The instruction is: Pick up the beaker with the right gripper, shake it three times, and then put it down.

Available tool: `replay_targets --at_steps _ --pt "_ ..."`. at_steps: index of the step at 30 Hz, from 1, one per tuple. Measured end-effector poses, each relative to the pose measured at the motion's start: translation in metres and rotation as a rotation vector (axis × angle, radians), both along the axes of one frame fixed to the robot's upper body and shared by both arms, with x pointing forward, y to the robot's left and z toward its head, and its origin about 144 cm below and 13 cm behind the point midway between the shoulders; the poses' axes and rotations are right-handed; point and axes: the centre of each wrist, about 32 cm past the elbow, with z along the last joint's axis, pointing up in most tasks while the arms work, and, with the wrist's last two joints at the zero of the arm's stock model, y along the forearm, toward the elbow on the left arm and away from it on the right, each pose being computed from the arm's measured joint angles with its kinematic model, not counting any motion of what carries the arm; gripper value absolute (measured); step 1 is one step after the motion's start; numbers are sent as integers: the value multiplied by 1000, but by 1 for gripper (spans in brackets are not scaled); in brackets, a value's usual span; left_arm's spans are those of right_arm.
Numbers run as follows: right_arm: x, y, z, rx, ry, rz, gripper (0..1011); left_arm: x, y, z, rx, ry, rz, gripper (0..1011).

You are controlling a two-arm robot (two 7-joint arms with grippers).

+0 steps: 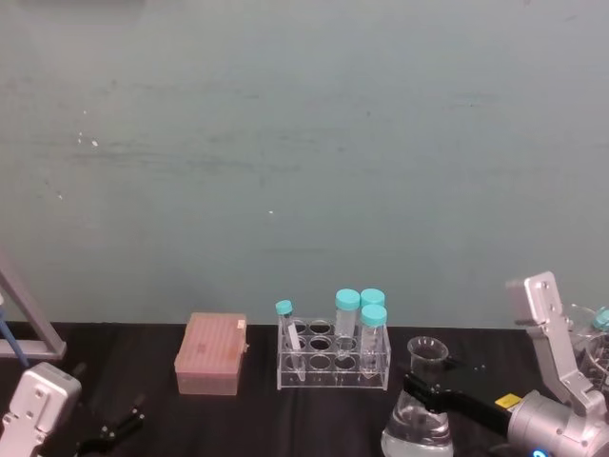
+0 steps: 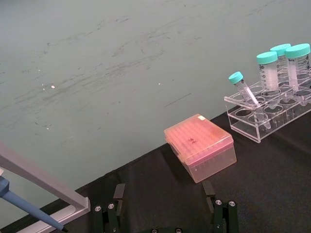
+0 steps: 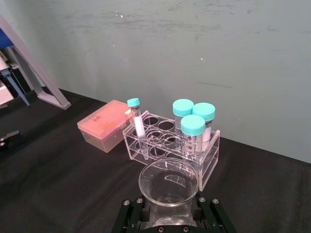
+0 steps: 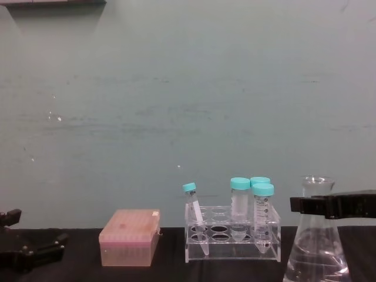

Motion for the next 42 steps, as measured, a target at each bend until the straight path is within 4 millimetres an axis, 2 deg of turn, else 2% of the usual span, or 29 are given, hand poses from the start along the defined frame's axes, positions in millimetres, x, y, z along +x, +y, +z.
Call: replay_targets --at_steps 42 --pt "8 9 -8 -5 19 13 452 0 0 0 0 0 0 1000"
